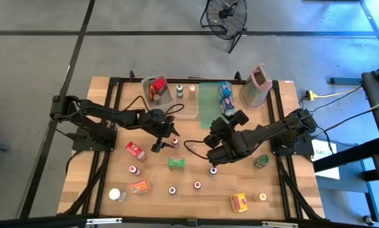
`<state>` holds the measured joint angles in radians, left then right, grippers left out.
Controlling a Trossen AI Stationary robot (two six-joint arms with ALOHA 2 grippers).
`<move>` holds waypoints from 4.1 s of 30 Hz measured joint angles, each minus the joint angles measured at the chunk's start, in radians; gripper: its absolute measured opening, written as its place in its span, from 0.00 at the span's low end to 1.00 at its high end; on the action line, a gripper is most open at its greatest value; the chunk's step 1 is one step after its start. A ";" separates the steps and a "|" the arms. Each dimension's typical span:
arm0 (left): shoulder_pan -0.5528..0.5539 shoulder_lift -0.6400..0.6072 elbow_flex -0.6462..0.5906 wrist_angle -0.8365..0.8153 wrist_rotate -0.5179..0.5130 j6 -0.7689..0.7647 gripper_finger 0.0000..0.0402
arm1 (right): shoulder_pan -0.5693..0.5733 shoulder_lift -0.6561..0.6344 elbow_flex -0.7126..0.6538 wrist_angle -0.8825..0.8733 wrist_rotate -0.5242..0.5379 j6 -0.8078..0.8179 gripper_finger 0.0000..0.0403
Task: Pick & Place Kitchen Items
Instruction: Put the top red food coloring bottle into the transparent bin
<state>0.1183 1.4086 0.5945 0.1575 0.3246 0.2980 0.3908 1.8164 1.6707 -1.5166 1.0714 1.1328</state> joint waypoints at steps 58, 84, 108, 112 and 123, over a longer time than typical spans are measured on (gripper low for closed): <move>0.261 -0.202 0.300 -0.213 -0.257 -0.149 0.28 | 0.000 0.000 0.000 0.066 0.020 -0.044 0.56; 0.380 0.259 0.301 0.080 -0.383 -0.303 0.28 | -0.005 0.000 0.000 0.077 0.054 -0.052 0.56; 0.391 0.310 0.301 0.146 -0.470 -0.341 0.28 | -0.005 0.000 0.000 0.087 0.053 -0.052 0.56; 0.413 0.311 0.301 0.167 -0.433 -0.349 0.28 | -0.005 0.000 0.000 0.088 0.051 -0.052 0.56; 0.428 0.311 0.301 0.176 -0.408 -0.364 0.28 | -0.005 0.006 -0.001 0.088 0.051 -0.053 0.56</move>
<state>0.5461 1.7195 0.8959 0.3336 -0.0837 -0.0658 0.3859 1.8229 1.6699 -1.4288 1.1221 1.0801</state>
